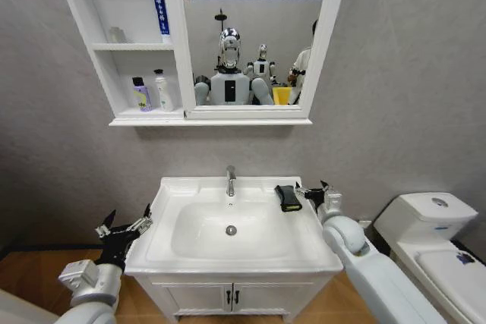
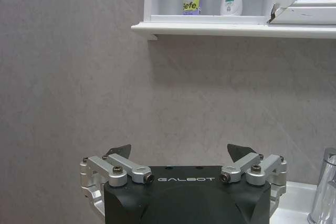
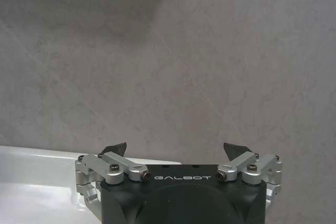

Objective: Move facial cleanser and shampoo from washbasin to cabinet, then wipe washbasin with towel.

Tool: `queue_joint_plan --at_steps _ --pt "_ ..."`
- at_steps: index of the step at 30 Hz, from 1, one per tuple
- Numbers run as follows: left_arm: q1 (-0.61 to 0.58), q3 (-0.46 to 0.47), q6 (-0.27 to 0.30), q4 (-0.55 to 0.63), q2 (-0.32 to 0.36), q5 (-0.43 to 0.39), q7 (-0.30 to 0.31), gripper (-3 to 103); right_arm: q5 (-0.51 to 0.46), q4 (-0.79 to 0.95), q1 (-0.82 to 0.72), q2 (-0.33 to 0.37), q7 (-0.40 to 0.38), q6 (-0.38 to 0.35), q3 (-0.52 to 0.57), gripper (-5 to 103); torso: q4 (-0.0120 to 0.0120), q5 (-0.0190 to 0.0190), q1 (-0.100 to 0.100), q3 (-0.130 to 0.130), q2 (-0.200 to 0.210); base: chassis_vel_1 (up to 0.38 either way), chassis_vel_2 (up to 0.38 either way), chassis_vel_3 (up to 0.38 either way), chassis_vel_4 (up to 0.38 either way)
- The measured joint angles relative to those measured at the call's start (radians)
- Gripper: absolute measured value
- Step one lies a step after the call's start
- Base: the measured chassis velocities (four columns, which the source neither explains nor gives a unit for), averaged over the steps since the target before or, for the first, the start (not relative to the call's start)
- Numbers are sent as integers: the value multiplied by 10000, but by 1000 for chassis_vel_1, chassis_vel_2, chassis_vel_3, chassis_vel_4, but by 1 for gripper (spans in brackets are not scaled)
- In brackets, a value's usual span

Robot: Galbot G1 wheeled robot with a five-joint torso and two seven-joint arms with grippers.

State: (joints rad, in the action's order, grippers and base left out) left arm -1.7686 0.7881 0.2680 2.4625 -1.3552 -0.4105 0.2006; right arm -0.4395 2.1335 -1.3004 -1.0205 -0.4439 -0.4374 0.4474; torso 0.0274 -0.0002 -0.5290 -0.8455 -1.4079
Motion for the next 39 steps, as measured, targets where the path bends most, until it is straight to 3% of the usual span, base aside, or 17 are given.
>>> queue_joint_plan --at_steps 2,3,6,7,11,26,39 --pt "0 -1 1 0 0 0 0 100 1229 911 -1377 -1167 31 142 182 100 5 5 0 1 0 0 0 0 0" --pt "0 -1 1 0 0 0 0 100 1229 911 -1377 -1167 31 142 182 100 5 5 0 1 0 0 0 0 0" --pt "-1 0 1 0 0 0 -1 100 3097 1680 -3308 -2671 352 586 -26 100 9 2 2 2 -1 0 0 0 0" --pt "-1 0 1 0 0 0 -1 100 3097 1680 -3308 -2671 352 586 -26 100 9 2 2 2 -1 0 0 0 0" --pt "0 0 0 0 0 0 -2 100 4605 1996 -4427 -3383 751 1097 -419 100 1 1 2 1 -1 0 0 0 0" --pt "1 0 0 0 1 0 -1 100 4321 2562 -4560 -3010 754 876 -410 100 5 3 -5 -2 3 23 -35 -33 33" --pt "0 0 -1 0 0 0 -2 100 4207 2663 -4615 -2902 710 863 -563 100 2 6 -1 -2 3 230 -219 -218 223"
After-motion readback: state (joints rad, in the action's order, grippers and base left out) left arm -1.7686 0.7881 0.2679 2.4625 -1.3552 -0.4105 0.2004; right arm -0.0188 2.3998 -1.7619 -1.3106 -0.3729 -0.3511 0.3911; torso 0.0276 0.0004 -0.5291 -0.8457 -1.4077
